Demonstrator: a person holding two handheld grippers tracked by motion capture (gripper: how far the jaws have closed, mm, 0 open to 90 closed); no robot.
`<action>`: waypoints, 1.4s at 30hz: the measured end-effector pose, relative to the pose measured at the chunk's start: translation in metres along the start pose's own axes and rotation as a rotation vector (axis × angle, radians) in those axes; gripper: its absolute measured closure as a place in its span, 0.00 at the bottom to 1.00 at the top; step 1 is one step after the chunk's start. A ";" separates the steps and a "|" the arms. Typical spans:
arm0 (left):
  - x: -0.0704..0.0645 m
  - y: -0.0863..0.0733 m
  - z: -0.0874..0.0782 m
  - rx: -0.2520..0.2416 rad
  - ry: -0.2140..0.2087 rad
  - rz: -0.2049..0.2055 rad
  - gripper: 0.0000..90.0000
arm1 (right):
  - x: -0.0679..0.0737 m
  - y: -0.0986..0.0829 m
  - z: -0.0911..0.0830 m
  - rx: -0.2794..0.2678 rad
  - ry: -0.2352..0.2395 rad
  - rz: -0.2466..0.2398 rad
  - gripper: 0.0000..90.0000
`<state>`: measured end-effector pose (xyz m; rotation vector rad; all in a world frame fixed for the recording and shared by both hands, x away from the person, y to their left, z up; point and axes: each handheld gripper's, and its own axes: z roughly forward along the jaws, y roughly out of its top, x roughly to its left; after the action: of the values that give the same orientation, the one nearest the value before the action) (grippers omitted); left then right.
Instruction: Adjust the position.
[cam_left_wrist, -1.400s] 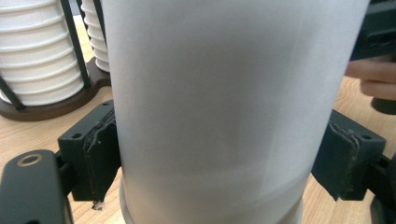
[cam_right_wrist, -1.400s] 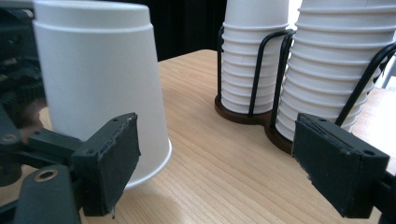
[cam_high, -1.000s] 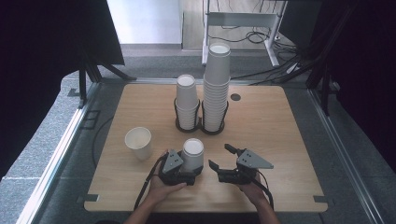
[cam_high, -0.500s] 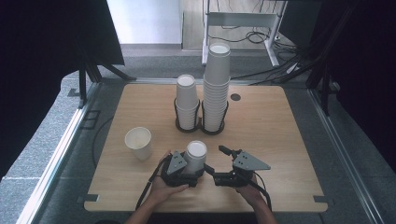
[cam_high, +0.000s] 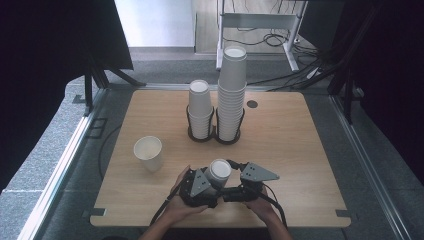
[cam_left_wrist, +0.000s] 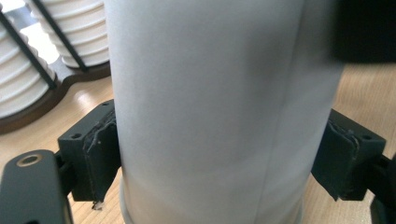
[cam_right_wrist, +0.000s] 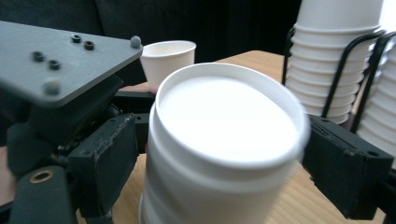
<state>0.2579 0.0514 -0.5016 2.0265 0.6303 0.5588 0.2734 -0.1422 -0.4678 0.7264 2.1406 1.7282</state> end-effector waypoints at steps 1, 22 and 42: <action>-0.002 0.000 0.000 0.001 0.004 0.013 0.15 | 0.001 -0.001 0.001 0.004 0.006 0.000 0.16; -0.005 0.000 0.006 0.058 -0.007 0.014 0.10 | -0.012 -0.006 0.003 -0.027 0.092 0.158 0.26; -0.005 0.000 0.007 0.079 0.005 0.045 0.13 | -0.009 -0.005 0.004 0.000 0.081 0.100 0.25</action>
<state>0.2581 0.0433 -0.5055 2.1182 0.6192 0.5743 0.2816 -0.1450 -0.4741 0.7882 2.1917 1.8384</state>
